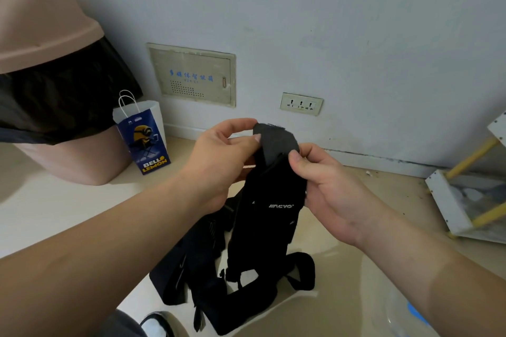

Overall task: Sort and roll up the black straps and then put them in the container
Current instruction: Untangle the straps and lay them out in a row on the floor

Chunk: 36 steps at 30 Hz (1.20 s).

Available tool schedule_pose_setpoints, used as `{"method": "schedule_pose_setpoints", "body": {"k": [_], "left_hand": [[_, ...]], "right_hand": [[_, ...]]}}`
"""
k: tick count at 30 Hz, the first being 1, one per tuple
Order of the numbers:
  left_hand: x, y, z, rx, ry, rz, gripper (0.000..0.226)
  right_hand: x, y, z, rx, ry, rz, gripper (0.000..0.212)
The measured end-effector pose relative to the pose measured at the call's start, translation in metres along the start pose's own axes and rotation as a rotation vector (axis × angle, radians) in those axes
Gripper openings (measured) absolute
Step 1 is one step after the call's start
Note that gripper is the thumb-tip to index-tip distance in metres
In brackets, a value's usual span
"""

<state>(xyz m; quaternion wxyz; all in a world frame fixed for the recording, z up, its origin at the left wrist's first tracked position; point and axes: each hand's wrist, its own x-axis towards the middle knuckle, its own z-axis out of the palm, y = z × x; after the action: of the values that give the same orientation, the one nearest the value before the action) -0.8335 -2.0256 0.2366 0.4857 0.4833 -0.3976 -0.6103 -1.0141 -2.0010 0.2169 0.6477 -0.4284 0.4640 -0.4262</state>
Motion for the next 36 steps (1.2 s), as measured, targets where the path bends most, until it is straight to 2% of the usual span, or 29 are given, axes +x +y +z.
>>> {"method": "schedule_pose_setpoints", "body": {"k": [4, 10, 15, 17, 21, 25, 28, 29, 31, 33, 36], "left_hand": [[-0.003, -0.003, 0.006, -0.018, -0.053, 0.003, 0.032], [-0.005, -0.001, 0.005, -0.001, -0.058, 0.007, 0.031], [-0.007, -0.003, 0.008, 0.061, -0.094, 0.033, 0.034], [-0.008, -0.003, 0.01, 0.088, -0.106, 0.065, 0.032], [-0.01, -0.001, 0.011, 0.109, -0.126, 0.123, 0.029], [-0.008, -0.002, 0.011, 0.118, -0.161, 0.159, 0.031], [-0.002, -0.01, 0.008, 0.168, -0.156, 0.04, 0.038], [-0.003, -0.014, 0.007, 0.178, -0.212, -0.04, 0.04], [-0.011, -0.023, 0.008, 0.301, -0.379, -0.124, 0.029], [-0.017, -0.034, 0.011, 0.491, -0.454, -0.09, 0.021], [-0.017, -0.043, 0.016, 0.59, -0.409, -0.02, 0.017]], "right_hand": [[0.003, 0.007, 0.0, -0.009, 0.058, -0.006, 0.007], [0.005, 0.01, -0.001, -0.017, 0.075, -0.004, 0.012], [0.006, 0.014, 0.002, -0.093, 0.157, -0.051, 0.018], [0.008, 0.013, 0.001, -0.155, 0.176, -0.031, 0.023], [0.006, 0.011, 0.005, -0.287, 0.111, 0.074, 0.049], [0.005, 0.004, 0.014, -0.294, 0.195, 0.054, 0.051], [0.007, -0.01, 0.015, -0.258, 0.29, 0.001, 0.049], [0.007, -0.015, 0.017, -0.227, 0.319, -0.013, 0.048], [0.007, -0.023, 0.019, -0.167, 0.381, -0.041, 0.048], [0.006, -0.028, 0.02, -0.112, 0.433, -0.072, 0.049], [0.005, -0.035, 0.017, 0.077, 0.504, -0.073, 0.046]]}}
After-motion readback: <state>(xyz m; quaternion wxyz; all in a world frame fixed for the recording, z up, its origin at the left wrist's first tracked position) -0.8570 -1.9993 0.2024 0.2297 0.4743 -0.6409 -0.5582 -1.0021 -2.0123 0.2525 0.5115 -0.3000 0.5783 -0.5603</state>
